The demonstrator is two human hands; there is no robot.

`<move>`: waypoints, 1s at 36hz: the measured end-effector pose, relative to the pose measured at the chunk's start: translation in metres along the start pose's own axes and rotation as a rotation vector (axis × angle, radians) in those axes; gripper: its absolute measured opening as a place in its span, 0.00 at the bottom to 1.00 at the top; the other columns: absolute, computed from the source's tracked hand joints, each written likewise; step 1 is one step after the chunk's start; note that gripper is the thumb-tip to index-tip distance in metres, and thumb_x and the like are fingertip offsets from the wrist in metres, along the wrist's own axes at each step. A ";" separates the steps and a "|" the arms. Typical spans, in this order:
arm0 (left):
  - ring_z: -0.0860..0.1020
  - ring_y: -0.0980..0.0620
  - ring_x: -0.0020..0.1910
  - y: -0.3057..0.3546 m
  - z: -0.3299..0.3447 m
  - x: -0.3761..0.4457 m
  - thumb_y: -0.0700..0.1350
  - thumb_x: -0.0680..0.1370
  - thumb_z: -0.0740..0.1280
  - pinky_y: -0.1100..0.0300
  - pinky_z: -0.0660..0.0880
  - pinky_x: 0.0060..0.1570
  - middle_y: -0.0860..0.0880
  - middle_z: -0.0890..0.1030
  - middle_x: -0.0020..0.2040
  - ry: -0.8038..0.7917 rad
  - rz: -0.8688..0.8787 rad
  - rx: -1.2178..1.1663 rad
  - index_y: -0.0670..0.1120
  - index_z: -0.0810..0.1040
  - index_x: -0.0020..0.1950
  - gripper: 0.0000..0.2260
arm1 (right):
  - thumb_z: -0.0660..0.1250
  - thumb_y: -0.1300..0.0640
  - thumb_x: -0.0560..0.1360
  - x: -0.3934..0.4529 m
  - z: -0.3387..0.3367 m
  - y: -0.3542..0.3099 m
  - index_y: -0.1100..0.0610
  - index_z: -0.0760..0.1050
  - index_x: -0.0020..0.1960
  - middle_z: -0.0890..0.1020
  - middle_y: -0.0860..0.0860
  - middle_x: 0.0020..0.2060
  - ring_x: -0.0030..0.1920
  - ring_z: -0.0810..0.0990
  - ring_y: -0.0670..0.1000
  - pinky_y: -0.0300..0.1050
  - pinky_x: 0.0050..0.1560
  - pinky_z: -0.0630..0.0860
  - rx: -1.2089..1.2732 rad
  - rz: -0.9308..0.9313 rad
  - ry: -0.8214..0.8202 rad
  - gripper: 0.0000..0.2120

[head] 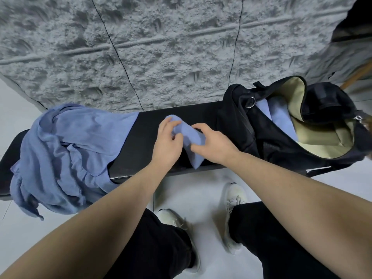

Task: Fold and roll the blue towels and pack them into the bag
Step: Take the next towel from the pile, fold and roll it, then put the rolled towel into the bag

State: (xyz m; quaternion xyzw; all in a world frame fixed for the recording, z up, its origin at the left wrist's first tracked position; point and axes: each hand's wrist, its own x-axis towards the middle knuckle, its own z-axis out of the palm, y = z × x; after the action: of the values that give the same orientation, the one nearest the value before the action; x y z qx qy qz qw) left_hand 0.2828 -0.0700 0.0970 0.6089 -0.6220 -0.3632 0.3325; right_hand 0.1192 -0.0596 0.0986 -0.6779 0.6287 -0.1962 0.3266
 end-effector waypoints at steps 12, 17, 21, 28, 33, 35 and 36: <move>0.77 0.49 0.62 0.042 0.002 0.003 0.45 0.74 0.74 0.46 0.76 0.61 0.50 0.69 0.72 0.127 -0.349 -0.775 0.60 0.46 0.79 0.44 | 0.70 0.47 0.73 -0.016 -0.007 -0.032 0.46 0.59 0.71 0.72 0.51 0.62 0.57 0.76 0.53 0.51 0.55 0.76 0.087 -0.112 0.064 0.31; 0.77 0.46 0.61 0.058 0.004 -0.001 0.41 0.76 0.70 0.44 0.76 0.61 0.50 0.71 0.69 0.099 -0.478 -0.871 0.59 0.50 0.79 0.40 | 0.71 0.47 0.71 -0.029 -0.021 -0.031 0.48 0.62 0.69 0.73 0.51 0.60 0.58 0.75 0.50 0.49 0.57 0.75 0.091 -0.110 0.037 0.30; 0.80 0.45 0.56 0.078 0.008 -0.009 0.40 0.76 0.68 0.49 0.80 0.49 0.46 0.76 0.64 0.073 -0.498 -0.863 0.55 0.60 0.76 0.31 | 0.71 0.48 0.72 -0.041 -0.037 -0.031 0.49 0.66 0.65 0.73 0.50 0.59 0.59 0.73 0.47 0.45 0.59 0.72 0.197 -0.073 0.049 0.24; 0.83 0.44 0.53 0.118 0.027 -0.020 0.37 0.73 0.67 0.43 0.78 0.56 0.43 0.80 0.59 -0.047 -0.476 -0.945 0.52 0.65 0.72 0.29 | 0.68 0.42 0.75 -0.058 -0.079 -0.033 0.51 0.69 0.56 0.78 0.49 0.51 0.53 0.78 0.48 0.43 0.55 0.74 0.459 0.078 0.097 0.17; 0.82 0.41 0.53 0.146 0.048 -0.020 0.38 0.73 0.68 0.46 0.80 0.52 0.39 0.80 0.58 -0.101 -0.490 -0.975 0.44 0.72 0.66 0.21 | 0.68 0.41 0.75 -0.070 -0.108 -0.022 0.43 0.58 0.71 0.74 0.46 0.60 0.61 0.76 0.49 0.47 0.64 0.73 0.516 0.111 0.083 0.29; 0.83 0.41 0.53 0.155 0.059 -0.020 0.39 0.72 0.70 0.45 0.79 0.55 0.38 0.81 0.59 -0.137 -0.490 -0.997 0.43 0.73 0.65 0.22 | 0.67 0.37 0.73 -0.073 -0.121 -0.013 0.37 0.55 0.74 0.72 0.47 0.64 0.64 0.74 0.49 0.46 0.66 0.71 0.504 0.163 0.081 0.35; 0.83 0.41 0.54 0.160 0.064 -0.020 0.40 0.72 0.71 0.45 0.79 0.56 0.39 0.81 0.58 -0.146 -0.489 -0.994 0.42 0.73 0.65 0.22 | 0.67 0.35 0.71 -0.075 -0.128 -0.010 0.35 0.56 0.74 0.72 0.46 0.65 0.64 0.73 0.49 0.47 0.67 0.71 0.497 0.183 0.071 0.36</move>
State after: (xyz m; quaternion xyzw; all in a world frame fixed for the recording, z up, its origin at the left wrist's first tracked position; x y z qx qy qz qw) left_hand 0.1465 -0.0482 0.2015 0.4787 -0.2377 -0.7207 0.4416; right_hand 0.0299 -0.0112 0.2070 -0.5098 0.6311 -0.3377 0.4773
